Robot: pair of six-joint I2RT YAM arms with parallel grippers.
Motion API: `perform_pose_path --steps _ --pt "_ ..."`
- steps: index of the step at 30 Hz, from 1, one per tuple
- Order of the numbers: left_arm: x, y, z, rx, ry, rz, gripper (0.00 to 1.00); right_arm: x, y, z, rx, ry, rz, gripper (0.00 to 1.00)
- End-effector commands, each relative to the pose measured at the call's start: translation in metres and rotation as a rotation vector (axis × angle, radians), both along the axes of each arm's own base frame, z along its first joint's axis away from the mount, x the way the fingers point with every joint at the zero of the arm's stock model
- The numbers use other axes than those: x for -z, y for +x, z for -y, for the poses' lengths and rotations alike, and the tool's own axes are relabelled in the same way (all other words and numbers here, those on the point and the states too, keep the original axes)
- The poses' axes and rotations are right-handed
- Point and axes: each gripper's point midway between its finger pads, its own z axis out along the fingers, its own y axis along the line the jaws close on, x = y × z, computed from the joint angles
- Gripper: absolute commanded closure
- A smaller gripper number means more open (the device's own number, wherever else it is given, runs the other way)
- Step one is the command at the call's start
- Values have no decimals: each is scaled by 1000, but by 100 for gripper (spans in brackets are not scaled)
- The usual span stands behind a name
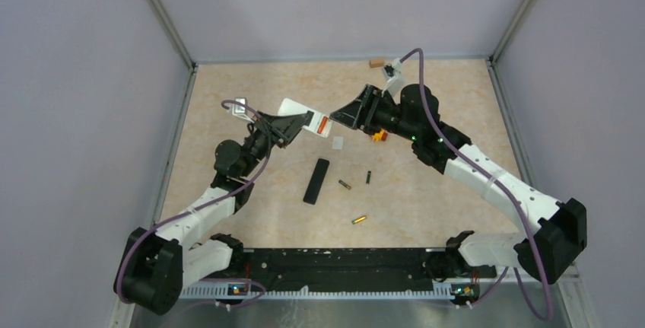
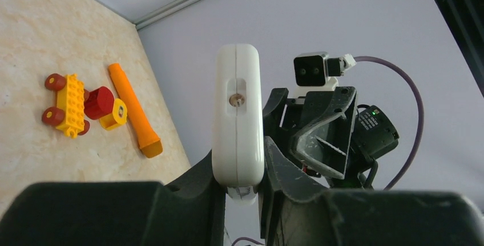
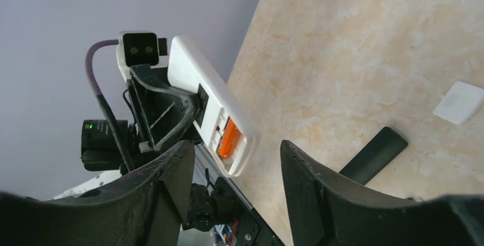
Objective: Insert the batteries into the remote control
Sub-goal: Load the battery into the remote control.
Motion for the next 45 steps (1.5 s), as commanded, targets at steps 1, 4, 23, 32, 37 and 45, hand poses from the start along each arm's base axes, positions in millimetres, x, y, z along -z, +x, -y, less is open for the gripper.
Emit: perform_pose_path --steps 1,4,23,32,37,45 --pt "-31 -15 1 42 -18 125 100 -12 5 -3 0 5 42 46" --pt "-30 -16 3 58 -26 122 100 -8 5 -5 -6 5 31 53" --pt "-33 -22 8 113 -30 129 100 10 2 -14 -72 -72 56 71" --pt "-42 -31 17 191 1 178 100 26 3 -25 -83 -61 -3 69" --pt "-32 -23 15 145 49 155 100 19 0 -17 -63 -74 7 62" --pt "8 5 -4 -7 240 33 100 -7 -15 11 -61 -108 80 35"
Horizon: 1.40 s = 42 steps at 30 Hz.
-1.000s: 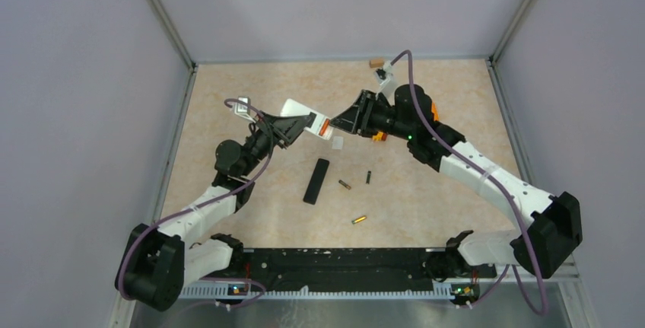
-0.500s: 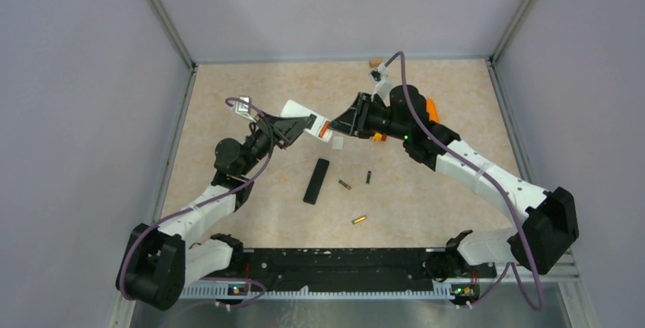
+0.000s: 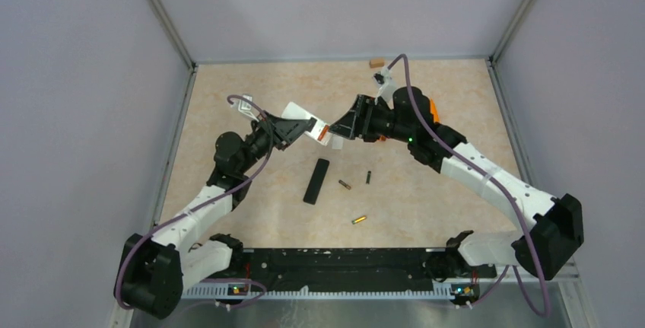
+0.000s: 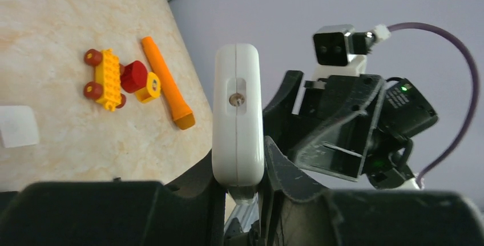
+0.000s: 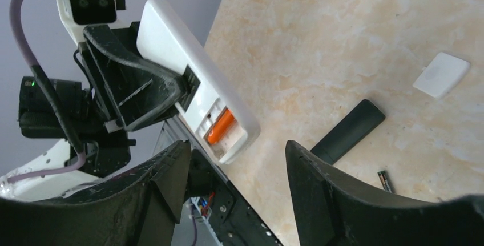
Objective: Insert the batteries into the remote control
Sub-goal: Load the battery into the remote control, then pick up the battery from the center of the board.
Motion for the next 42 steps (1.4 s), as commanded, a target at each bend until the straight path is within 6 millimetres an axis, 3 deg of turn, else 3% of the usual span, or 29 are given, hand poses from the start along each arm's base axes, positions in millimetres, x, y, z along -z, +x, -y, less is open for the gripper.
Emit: perform_pose_path --steps 1,6,11,15,28,30,32,37,42 --pt "-4 9 -14 -72 120 39 100 -44 -8 24 30 -13 119 34" --pt "12 18 -40 -147 203 -3 100 -22 -3 59 135 -192 153 25" --pt "16 21 -65 -205 247 -16 100 31 0 87 147 -445 111 7" --pt "18 20 -78 -254 320 -8 100 80 -7 94 103 -555 61 12" --pt "14 10 -87 -298 401 74 100 190 -70 67 -157 -819 31 31" --pt "14 10 -87 -294 403 82 100 199 -80 62 -243 -812 32 43" --pt "11 7 -83 -267 403 104 100 203 -92 58 -327 -788 52 46" --pt "11 6 -81 -255 398 109 100 209 -104 64 -371 -793 29 49" --pt "12 6 -84 -275 387 103 100 214 -100 70 -246 -808 -43 45"
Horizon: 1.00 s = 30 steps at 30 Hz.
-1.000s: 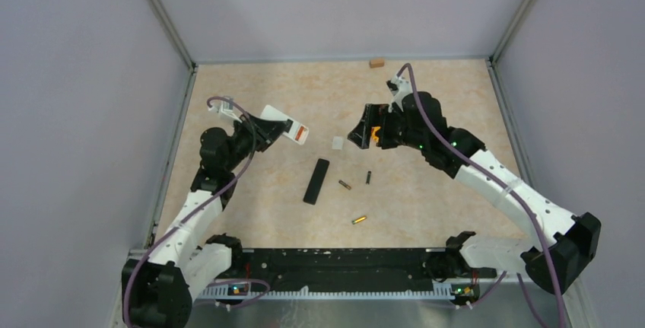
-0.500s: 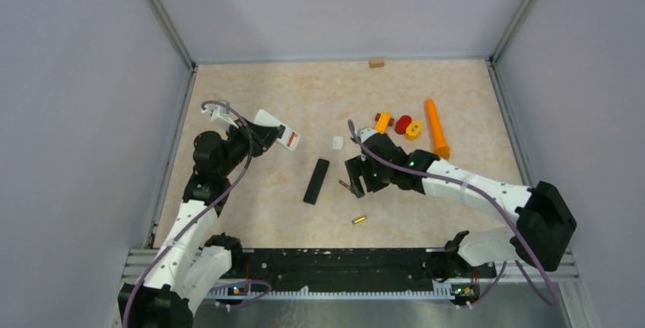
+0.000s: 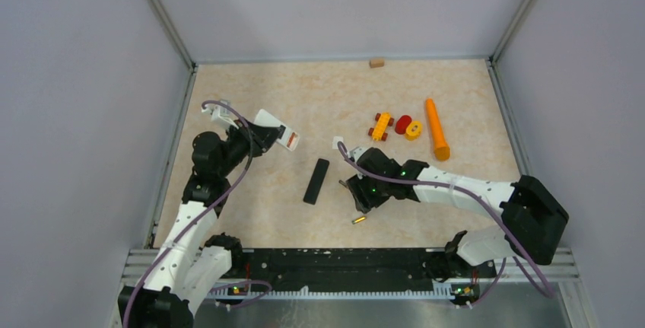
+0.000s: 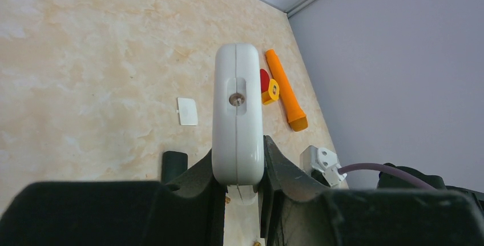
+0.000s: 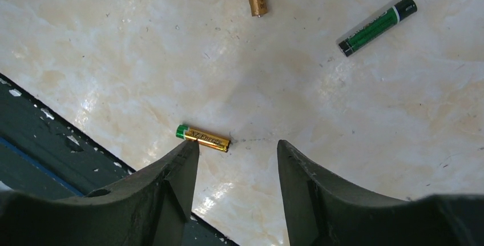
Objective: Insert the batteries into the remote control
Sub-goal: Pick up the battery from the center of the board.
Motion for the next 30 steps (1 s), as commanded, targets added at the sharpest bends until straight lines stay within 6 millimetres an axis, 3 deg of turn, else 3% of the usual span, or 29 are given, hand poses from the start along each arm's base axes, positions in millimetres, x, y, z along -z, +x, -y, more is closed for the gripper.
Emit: perform_pose_path --steps 1,4,6,10,15,19,24,30 --pt "-27 -1 -1 -3 -12 107 100 -8 3 -7 89 46 4 45" --pt "-27 -3 -1 6 -15 111 100 -11 -6 -17 49 106 -22 43" --pt "-30 -5 -1 5 -17 113 100 -12 -4 -13 77 85 -22 40" --pt "-34 -8 -1 8 -18 137 100 -19 6 -2 304 -5 -59 37" --pt "-41 -14 8 70 -59 170 100 -35 4 -12 533 104 -161 37" --pt "-45 -21 12 104 -77 186 100 -27 -14 -6 670 107 -368 38" --pt "-42 -21 9 80 -72 172 100 -34 -19 -15 799 222 -462 38" --pt "-35 -29 5 61 -65 151 100 -23 -30 -19 895 253 -560 43"
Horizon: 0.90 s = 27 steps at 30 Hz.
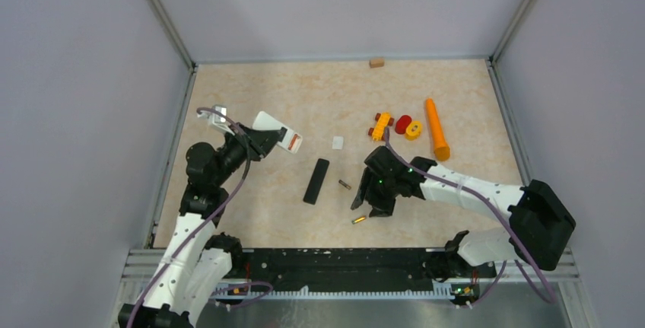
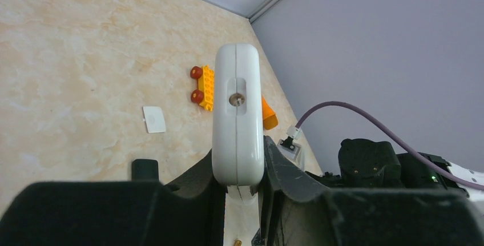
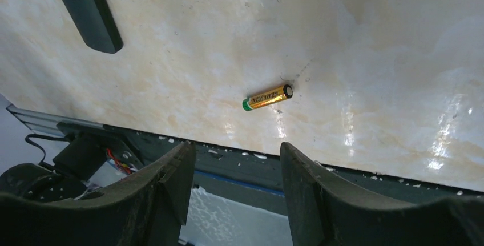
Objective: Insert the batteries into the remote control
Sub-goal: Pick up the battery from the center of the board.
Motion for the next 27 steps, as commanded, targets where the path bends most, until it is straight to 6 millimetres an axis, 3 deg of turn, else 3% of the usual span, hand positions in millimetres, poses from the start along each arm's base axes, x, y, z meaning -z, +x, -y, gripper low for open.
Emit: perform_pose_path --steps 1,13,27 --pt "-9 -8 -5 -22 4 51 100 -4 -5 -12 125 91 -76 43" --pt "-8 -9 -15 -81 56 67 100 24 -7 -22 230 137 -165 48" --pt "-6 -8 -21 -118 77 62 100 44 -5 -21 262 92 -208 60"
